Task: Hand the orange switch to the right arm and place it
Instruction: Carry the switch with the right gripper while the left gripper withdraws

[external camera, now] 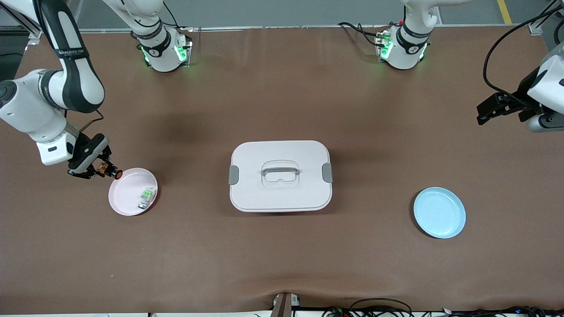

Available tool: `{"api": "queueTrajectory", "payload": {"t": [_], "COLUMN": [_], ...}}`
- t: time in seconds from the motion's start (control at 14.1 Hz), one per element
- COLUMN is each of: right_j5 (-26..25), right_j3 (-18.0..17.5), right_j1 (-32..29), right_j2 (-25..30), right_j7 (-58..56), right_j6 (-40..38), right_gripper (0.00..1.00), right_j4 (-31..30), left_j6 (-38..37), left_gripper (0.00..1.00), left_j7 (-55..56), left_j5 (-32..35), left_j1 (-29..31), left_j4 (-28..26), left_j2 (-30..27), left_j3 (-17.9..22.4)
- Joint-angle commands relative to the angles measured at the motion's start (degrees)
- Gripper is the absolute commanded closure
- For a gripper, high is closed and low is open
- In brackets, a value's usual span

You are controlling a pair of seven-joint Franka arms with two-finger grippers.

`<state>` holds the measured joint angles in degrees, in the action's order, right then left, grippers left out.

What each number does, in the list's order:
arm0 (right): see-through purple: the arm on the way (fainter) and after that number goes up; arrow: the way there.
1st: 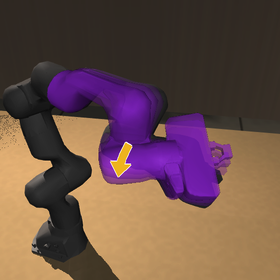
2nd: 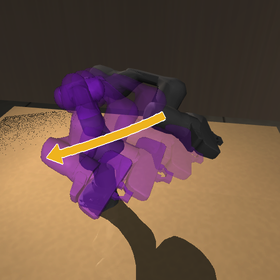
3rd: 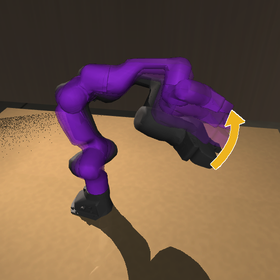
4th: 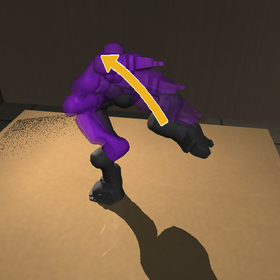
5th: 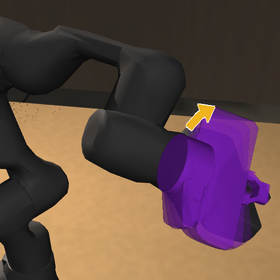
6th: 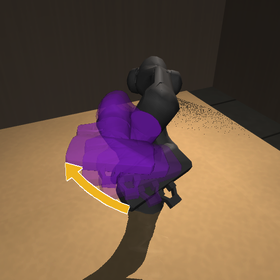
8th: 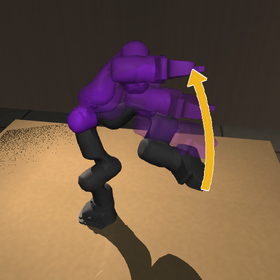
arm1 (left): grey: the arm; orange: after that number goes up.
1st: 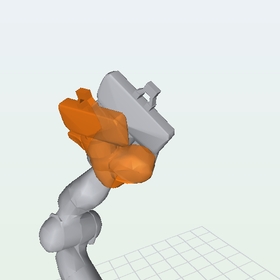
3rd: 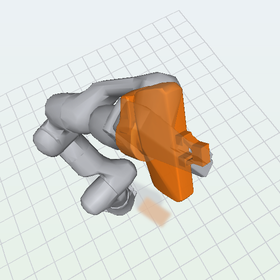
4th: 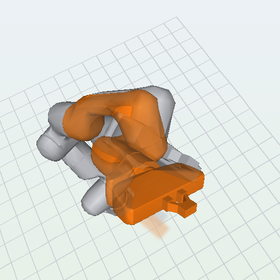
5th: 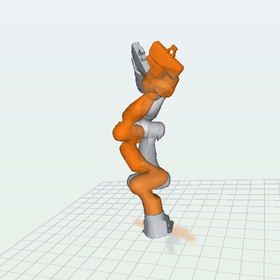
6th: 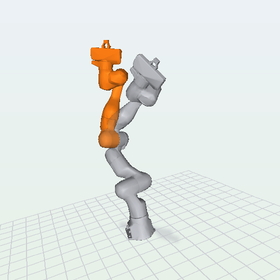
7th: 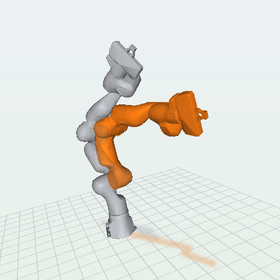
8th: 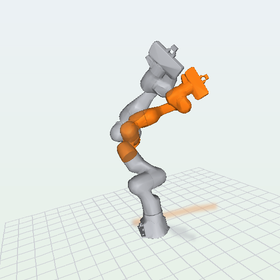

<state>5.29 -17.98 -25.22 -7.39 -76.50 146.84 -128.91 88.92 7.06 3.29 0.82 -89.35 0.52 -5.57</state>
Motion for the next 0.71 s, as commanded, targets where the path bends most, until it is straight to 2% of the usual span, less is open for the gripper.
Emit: {"api": "queueTrajectory", "payload": {"t": [0.0, 0.21, 0.64], "right_j5": [-2.04, -2.13, -2.13], "right_j3": [-0.83, -0.92, -1.00], "right_j1": [-2.28, -3.78, -3.69], "right_j2": [-3.32, -6.84, -8.43], "right_j7": [-2.32, -6.90, -8.30], "right_j6": [4.58, 9.59, 11.01], "right_gripper": [1.00, 1.00, 1.00], "right_j4": [-0.55, -0.99, -1.08], "left_j6": [-1.56, -0.77, 0.20], "left_gripper": [0.00, 0.00, 0.00], "left_j7": [-1.08, -1.26, -1.70], "left_j5": [-0.83, -0.66, -0.30], "left_j1": [-0.12, -0.56, -0.47], "left_j4": [-0.91, -0.82, -0.56], "left_j2": [-1.04, 0.44, -1.39], "left_j3": [0.29, 0.21, -2.60]}}
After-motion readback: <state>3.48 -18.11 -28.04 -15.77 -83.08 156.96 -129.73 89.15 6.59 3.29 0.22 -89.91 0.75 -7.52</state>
